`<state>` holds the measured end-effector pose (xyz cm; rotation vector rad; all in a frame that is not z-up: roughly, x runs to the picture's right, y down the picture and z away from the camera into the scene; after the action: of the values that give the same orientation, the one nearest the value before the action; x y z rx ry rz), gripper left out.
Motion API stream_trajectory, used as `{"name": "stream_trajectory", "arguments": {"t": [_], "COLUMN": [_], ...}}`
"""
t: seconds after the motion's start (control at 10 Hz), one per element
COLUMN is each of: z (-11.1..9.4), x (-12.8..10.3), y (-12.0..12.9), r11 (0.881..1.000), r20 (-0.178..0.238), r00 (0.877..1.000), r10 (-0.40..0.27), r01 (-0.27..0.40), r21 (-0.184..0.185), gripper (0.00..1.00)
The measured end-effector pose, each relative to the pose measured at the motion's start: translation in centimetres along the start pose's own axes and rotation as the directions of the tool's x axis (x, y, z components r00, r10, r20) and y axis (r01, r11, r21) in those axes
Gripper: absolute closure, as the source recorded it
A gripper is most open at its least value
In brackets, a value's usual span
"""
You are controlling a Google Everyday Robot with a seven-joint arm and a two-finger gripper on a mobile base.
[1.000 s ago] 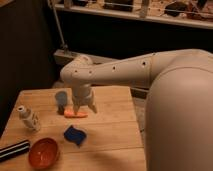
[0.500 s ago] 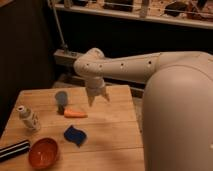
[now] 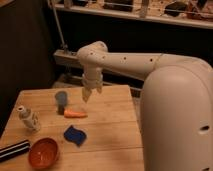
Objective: Drag the pepper across the table
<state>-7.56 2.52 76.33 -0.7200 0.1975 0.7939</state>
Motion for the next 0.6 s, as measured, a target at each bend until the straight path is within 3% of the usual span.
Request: {"name": "stream_trajectory", "arguments": {"t": [0.2, 0.4, 0.6], "z": [1.4, 2.8, 4.2], "x": [-0.2, -0.4, -0.7], "y": [-1.2, -1.4, 0.3], "r11": [0.995, 0.987, 0.98], "r20": [-0.068, -0.134, -0.168], "r00": [0.994, 0.985, 0.975], "r10": [-0.087, -0.113, -0.147], "r01": [0.09, 0.127, 0.167], "r21": [0.046, 0.1, 0.11], "gripper": [0.35, 0.35, 0.35]}}
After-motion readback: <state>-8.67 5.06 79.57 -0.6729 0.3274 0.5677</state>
